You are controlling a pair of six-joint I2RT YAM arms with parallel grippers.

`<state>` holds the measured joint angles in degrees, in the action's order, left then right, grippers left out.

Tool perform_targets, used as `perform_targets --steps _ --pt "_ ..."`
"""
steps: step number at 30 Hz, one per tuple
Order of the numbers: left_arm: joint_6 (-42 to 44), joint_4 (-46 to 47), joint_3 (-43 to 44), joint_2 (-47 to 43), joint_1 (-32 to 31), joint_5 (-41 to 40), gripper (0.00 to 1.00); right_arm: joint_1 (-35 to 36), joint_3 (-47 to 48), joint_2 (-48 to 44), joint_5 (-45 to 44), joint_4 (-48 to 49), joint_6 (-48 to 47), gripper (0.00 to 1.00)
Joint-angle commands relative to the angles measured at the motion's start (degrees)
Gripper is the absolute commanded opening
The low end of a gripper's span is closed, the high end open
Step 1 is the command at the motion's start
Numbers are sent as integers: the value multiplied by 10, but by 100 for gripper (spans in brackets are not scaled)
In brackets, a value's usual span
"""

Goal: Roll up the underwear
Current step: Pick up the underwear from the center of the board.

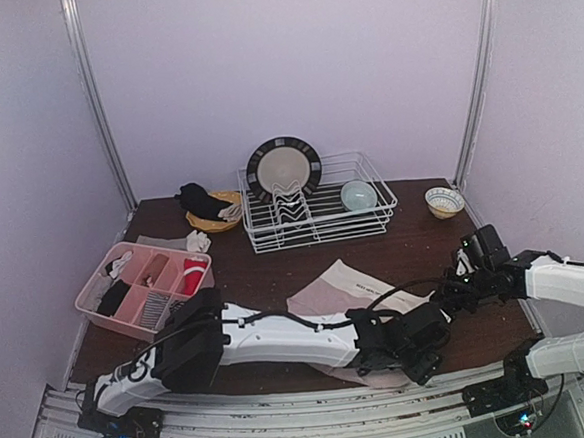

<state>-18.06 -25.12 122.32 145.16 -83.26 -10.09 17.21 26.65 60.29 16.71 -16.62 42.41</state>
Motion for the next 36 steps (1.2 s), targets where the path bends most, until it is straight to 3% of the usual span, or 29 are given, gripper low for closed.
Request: perform_targets --steps 1,16,18,21,26,36 --pt "18 -9 38 19 -1 -16 74 2 -12 10 -8 12 -1 0" --pt "32 -44 95 71 0 3 53 2 -14 -10 -7 -1 -4 0" --pt "34 -45 94 70 -1 2 37 2 -15 -11 -6 -2 -4 0" --pt "33 -36 73 51 -1 -14 0 1 -11 -18 -3 -13 -6 0" --pt "42 63 -72 -63 -2 -30 0 1 -8 -62 -3 -56 -11 0" --pt "13 64 -224 -215 19 88 0 2 24 -116 -5 -104 20 0"
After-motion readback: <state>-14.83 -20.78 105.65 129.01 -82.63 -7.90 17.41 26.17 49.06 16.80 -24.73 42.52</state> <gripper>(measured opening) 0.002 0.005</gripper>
